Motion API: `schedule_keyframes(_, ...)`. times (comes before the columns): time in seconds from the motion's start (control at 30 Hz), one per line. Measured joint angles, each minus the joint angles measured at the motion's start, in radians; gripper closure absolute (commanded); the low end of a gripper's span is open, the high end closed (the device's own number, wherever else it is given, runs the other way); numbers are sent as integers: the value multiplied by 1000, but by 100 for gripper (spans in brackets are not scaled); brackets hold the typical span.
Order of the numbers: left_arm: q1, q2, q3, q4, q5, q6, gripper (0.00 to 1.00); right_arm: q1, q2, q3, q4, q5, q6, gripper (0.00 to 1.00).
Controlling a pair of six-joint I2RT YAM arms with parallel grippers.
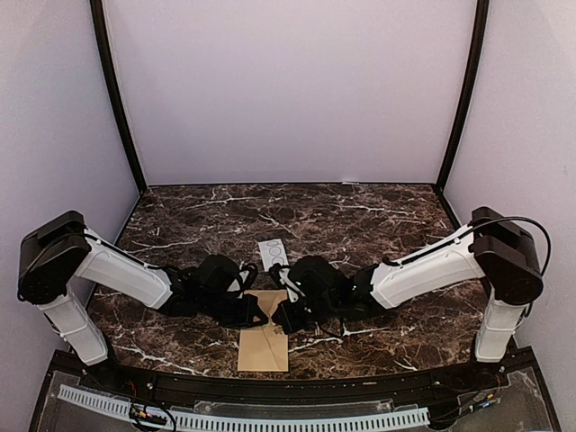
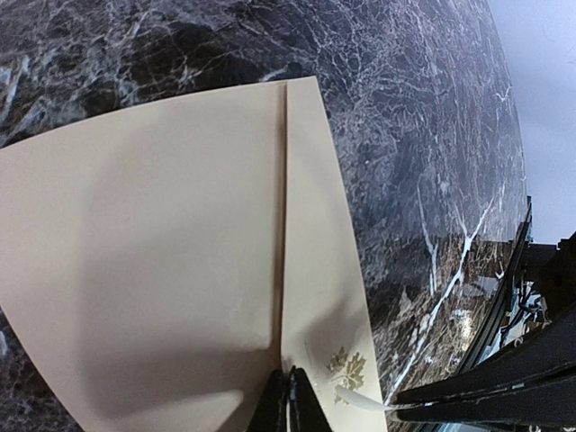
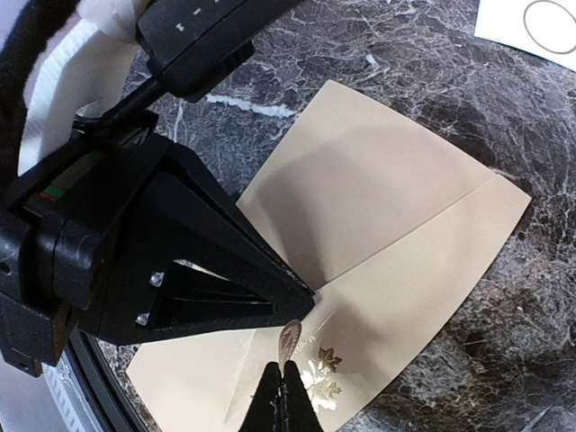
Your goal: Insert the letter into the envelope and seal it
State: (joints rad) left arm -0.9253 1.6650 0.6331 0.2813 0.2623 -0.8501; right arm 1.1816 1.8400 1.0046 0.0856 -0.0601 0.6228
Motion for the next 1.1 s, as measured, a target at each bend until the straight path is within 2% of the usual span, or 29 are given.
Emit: schedule_keyframes(1.1, 0, 3, 0, 6, 6, 0, 100, 23, 76, 32, -13, -18, 19, 100)
